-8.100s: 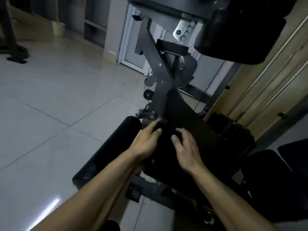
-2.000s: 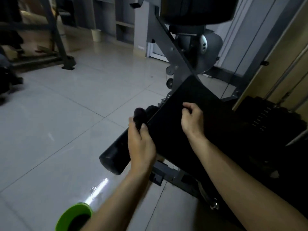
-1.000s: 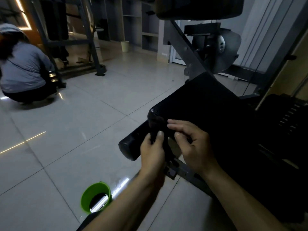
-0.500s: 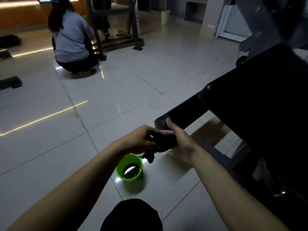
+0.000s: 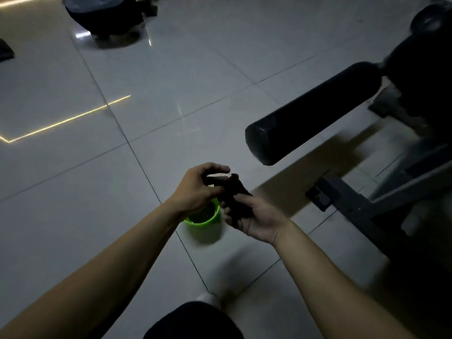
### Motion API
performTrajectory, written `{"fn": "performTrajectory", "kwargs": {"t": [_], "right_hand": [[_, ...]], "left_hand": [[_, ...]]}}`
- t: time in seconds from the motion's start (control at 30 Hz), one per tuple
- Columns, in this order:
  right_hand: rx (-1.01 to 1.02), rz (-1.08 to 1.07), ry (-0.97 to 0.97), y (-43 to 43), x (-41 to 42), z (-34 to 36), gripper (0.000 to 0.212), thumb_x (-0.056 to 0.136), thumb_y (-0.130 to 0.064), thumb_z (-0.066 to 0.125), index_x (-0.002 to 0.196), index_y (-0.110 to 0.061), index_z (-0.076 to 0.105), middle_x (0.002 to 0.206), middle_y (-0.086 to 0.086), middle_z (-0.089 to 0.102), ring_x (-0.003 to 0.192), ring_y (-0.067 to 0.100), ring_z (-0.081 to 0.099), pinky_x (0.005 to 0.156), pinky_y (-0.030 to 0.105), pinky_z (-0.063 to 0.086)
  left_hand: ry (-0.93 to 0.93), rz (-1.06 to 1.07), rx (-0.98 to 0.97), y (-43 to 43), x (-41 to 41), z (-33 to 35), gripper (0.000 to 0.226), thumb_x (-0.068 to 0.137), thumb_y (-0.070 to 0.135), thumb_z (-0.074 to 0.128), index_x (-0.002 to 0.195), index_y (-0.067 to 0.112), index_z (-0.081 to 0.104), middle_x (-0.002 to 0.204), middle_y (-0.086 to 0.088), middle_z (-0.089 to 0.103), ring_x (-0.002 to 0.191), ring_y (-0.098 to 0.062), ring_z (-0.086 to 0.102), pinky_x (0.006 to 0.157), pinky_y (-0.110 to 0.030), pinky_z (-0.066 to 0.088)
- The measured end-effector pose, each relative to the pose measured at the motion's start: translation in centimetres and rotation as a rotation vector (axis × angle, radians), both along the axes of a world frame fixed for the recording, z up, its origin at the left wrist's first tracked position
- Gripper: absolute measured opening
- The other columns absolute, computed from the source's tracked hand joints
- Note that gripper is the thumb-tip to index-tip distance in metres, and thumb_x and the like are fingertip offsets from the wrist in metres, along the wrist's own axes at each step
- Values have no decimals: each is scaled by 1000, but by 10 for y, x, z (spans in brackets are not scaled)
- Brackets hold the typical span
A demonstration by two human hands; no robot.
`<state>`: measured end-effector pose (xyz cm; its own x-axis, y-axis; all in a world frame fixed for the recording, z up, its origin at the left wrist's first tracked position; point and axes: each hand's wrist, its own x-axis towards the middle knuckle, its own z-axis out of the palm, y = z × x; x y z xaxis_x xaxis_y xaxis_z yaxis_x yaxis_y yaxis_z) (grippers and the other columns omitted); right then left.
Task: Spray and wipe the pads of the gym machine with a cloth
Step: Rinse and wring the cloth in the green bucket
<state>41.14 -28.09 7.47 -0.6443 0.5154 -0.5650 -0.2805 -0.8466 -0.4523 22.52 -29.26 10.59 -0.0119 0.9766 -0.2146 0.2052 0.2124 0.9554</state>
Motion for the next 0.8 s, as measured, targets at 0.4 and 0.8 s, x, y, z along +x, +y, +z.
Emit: {"fn": "performTrajectory", "kwargs": {"t": [0.4, 0.8], "right_hand": [[22, 151, -463, 22, -84, -81, 55, 102, -66, 44, 80, -19, 63, 59, 1, 40, 43, 10, 22, 38, 20, 15], [130, 106, -547, 33, -130, -74, 48, 102, -29, 32, 55, -24, 36, 48, -2, 25, 40, 12, 16, 49, 22, 9]], "left_hand": [[624, -31, 144, -8, -42, -98, 31, 80, 22, 60, 108, 20, 75, 99, 5, 69, 87, -12, 62, 77, -39, 56], [818, -19, 465, 7, -66, -125, 48, 108, 45, 29, 122, 17, 65, 109, -2, 62, 86, -25, 64, 67, -40, 52]]}}
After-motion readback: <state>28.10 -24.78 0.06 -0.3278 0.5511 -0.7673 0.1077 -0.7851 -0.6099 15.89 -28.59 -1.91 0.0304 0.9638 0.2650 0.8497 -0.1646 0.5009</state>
